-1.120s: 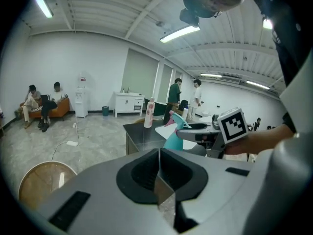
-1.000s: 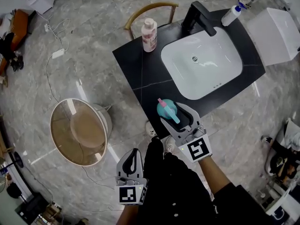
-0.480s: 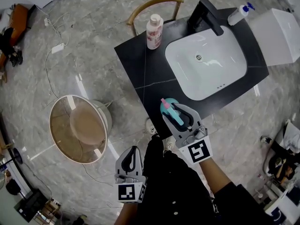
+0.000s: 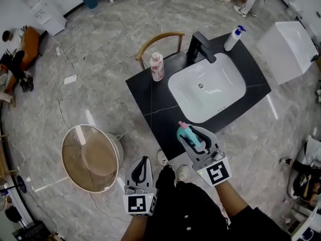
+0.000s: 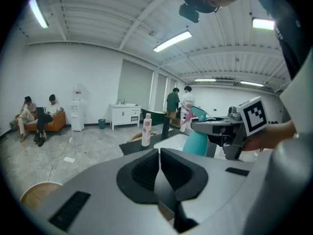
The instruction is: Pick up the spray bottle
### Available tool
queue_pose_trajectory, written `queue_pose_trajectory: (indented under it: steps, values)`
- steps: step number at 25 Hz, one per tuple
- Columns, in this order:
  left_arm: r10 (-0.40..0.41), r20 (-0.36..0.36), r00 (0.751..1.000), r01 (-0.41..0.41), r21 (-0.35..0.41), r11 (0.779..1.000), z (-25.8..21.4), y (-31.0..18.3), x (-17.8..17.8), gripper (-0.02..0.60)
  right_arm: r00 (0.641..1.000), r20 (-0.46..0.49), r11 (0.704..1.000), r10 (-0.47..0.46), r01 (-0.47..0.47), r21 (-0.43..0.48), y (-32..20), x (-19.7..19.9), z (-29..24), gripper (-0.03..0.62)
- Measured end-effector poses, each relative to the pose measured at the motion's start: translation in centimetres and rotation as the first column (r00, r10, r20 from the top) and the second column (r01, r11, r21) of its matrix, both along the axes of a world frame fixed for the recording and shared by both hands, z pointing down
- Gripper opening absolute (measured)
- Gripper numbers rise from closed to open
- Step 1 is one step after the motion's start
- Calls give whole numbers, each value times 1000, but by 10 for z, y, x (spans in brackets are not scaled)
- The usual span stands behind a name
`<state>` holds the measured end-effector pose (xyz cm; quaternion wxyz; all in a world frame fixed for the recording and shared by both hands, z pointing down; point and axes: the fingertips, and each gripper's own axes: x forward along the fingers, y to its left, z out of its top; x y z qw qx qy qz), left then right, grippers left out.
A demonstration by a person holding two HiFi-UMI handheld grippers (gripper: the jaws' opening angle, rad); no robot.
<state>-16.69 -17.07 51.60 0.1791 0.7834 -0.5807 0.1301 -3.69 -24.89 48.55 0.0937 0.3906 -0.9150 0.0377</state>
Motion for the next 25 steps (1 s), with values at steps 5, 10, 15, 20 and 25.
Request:
queue_pose_trajectory:
  steps: [5,10,15,20,25]
  values:
    - [31,6,999,-32,108,994,-46,-17,17,20,998,10,998,58,-59,24,12,32,-46,140]
    - [65,21,998,-68,200,977,-76,-30,32,20,989,10,987,148,-148,57,21,70,-68,140]
    - [77,20,997,-80,247,966,-96,-31,43,20,975,28,972,220,-221,77,35,98,-82,140]
    - [96,35,995,-102,278,955,-109,-32,51,20,966,49,963,253,-256,81,44,109,-92,140]
    - [107,38,994,-113,291,950,-114,-30,55,20,964,51,959,261,-265,102,45,111,-94,138]
